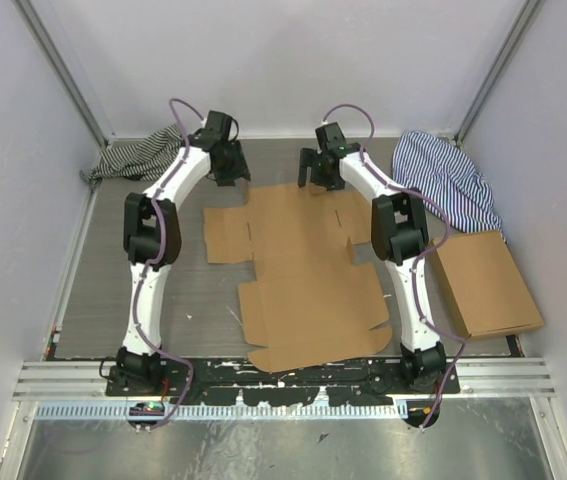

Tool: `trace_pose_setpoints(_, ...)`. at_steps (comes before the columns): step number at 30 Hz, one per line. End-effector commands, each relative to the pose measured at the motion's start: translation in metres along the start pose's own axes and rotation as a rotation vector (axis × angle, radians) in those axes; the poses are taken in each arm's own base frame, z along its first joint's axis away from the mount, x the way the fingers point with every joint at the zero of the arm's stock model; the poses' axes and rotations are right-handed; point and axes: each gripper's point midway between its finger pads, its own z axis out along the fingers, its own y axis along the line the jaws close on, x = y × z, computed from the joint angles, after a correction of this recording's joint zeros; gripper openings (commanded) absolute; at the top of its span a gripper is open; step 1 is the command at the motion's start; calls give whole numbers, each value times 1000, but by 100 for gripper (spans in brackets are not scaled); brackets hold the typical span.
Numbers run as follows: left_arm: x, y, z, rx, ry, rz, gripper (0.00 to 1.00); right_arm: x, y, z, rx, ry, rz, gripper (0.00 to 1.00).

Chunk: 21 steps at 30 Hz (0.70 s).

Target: Fold the paper box

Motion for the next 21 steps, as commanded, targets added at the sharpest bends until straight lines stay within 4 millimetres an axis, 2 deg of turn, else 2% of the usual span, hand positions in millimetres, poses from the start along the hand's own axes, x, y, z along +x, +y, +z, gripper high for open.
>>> trace_pose_setpoints(1,-36,-2,-49,-13,-116,46,57,-10,-14,-29,111,-9,-53,89)
trace_pose_setpoints(7,-33,14,-54,-55,-116,51,57,-17,-33,-33,214,-37,-133,88)
trace_pose_setpoints(11,-30,17,-55,-59,-116,52,57,-25,-42,-37,268,-69,-156,88)
trace_pose_setpoints(17,-30,19,-58,-63,-119,54,56,-34,-40,-34,264,-90,-145,86)
trace_pose_setpoints(21,-30,19,-60,-60,-126,56,56,-39,-38,-32,244,-105,-120,81)
